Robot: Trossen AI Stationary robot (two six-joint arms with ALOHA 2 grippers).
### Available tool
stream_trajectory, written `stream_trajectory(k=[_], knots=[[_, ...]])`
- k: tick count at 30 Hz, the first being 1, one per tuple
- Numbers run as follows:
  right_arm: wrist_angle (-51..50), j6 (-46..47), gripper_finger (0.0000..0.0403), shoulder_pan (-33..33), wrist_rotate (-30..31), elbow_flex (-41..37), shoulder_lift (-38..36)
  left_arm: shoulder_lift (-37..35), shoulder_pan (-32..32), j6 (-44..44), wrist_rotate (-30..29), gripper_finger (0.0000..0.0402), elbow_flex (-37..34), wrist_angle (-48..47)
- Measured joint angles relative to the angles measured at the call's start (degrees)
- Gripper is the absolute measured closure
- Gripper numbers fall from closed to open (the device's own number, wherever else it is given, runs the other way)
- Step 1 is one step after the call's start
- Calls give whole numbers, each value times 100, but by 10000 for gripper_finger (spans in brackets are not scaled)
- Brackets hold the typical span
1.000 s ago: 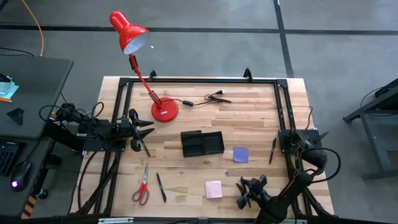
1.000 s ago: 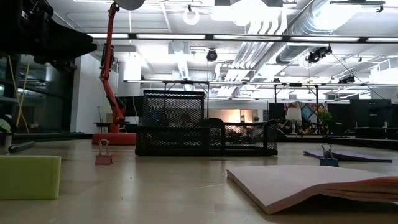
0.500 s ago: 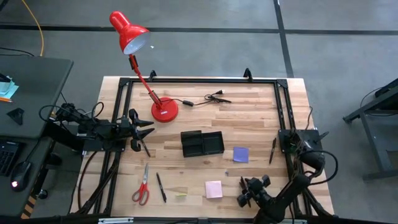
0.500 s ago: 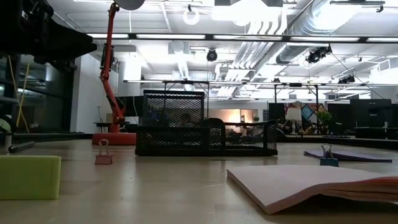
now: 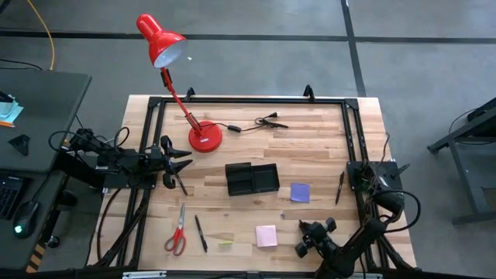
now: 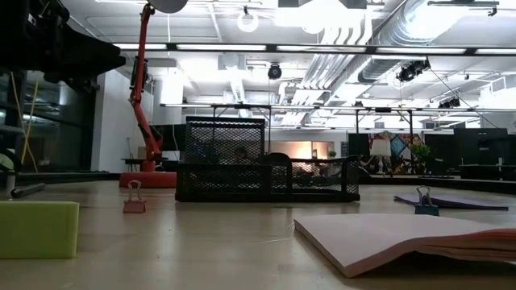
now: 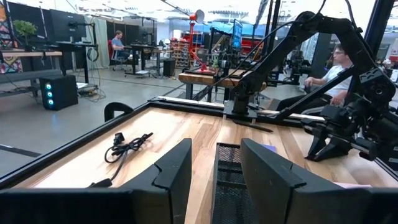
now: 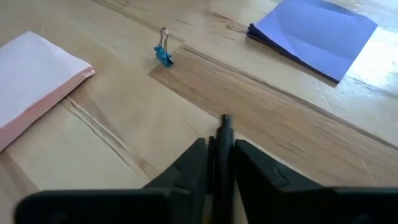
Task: Pick and place office supplies into organizer
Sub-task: Put the black pen into the black desk organizer
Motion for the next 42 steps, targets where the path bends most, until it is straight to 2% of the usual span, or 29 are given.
stream_trajectory(k=[5,14,21,29,34,42], knots=[[-27,-25,387,-7,292,-16,26,0,1,1,-2,275,0,-2],[-255,-26,371,-117,538,-25,40,-1,2,2,-2,275,1,-1],[-309,-105,396,-258,747,-26,42,0,2,2,-2,275,0,0],[-432,-86,391,-337,1506,-26,-41,0,1,0,-2,275,1,-1],[-475,-211,397,-408,2234,-24,-243,0,2,2,-2,275,2,0],[-244,-881,395,-814,3293,-24,-475,0,0,2,-2,275,2,-2]])
